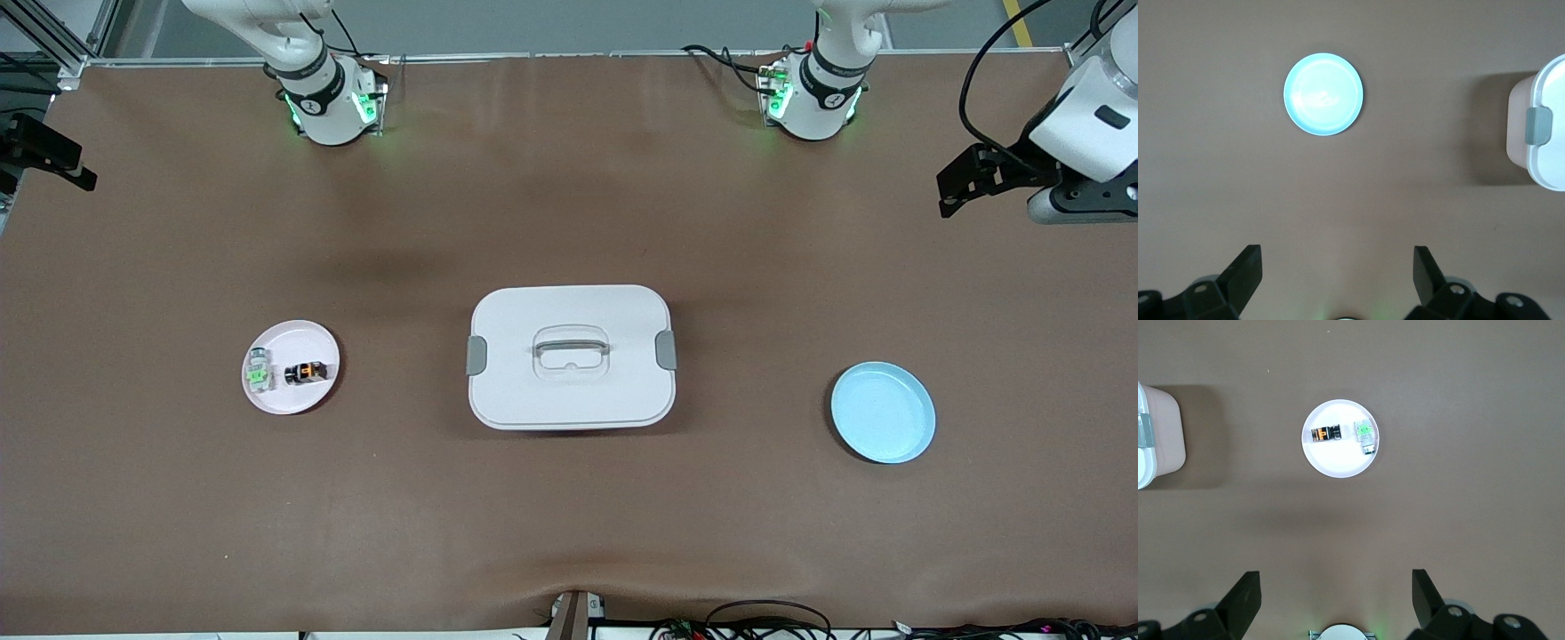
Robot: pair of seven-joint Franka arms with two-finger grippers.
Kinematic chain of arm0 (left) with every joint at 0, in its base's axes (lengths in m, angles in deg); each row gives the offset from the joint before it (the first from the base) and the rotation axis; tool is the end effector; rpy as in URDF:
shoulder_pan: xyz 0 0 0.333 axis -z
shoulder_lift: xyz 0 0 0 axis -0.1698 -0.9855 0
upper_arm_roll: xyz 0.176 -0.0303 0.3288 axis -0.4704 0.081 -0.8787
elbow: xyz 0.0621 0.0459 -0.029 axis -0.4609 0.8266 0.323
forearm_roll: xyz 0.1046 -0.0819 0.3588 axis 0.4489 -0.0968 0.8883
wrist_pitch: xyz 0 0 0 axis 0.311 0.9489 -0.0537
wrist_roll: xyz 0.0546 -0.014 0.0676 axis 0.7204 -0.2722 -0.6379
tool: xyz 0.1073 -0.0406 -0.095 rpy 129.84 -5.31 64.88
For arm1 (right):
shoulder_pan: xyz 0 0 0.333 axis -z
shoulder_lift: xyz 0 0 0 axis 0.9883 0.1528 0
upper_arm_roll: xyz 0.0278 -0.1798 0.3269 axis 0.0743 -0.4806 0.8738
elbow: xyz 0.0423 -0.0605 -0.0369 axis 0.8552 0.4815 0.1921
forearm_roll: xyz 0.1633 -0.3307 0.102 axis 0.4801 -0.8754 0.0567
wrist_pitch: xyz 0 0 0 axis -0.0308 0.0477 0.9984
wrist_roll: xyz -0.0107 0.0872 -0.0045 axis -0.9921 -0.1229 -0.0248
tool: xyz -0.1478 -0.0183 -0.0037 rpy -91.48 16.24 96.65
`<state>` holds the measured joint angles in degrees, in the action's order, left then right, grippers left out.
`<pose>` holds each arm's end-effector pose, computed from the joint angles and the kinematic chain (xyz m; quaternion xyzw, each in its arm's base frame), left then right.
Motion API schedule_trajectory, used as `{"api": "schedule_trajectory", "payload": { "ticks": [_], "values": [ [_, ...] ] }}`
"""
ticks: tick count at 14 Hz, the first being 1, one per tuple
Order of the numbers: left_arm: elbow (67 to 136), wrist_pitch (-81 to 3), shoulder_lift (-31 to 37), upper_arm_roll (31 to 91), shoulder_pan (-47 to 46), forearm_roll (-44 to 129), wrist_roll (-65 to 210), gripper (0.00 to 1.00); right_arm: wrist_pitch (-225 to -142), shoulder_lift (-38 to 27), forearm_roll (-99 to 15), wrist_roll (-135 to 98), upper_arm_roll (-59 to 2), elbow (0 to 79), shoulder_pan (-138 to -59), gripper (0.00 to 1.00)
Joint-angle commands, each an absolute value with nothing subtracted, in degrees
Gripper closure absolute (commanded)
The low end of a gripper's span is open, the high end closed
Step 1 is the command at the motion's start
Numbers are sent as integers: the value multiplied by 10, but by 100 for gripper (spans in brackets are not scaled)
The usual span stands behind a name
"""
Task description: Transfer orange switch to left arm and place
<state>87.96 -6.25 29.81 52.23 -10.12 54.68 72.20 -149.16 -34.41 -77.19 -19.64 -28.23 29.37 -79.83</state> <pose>0.5180 -0.0771 0.6726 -0.9993 0.0182 0.0073 0.0316 0.4879 -0.0514 0.6832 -0.9995 -0.0024 0.0220 0.0234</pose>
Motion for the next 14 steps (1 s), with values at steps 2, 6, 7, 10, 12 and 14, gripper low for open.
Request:
{"api": "schedule_trajectory", "payload": {
  "ticks": [2, 6, 7, 10, 12, 14],
  "values": [
    [862, -42, 303, 521, -107, 544, 732, 0, -1493, -338, -772, -183, -277, 281, -790, 0],
    [852, -43, 290, 511, -109, 525, 734, 0, -1494, -339, -772, -155, -276, 282, -791, 0],
    [852, -43, 289, 509, -109, 525, 734, 0, -1496, -339, -772, -155, -276, 281, -791, 0],
    [858, -41, 292, 510, -107, 525, 725, 0, -1498, -339, -770, -155, -275, 280, -792, 0],
    [856, -39, 292, 513, -107, 524, 724, 0, -1499, -338, -773, -155, -275, 279, -792, 0],
    [855, -42, 289, 513, -106, 519, 722, 0, -1507, -338, -770, -155, -276, 278, -791, 0]
  ]
}}
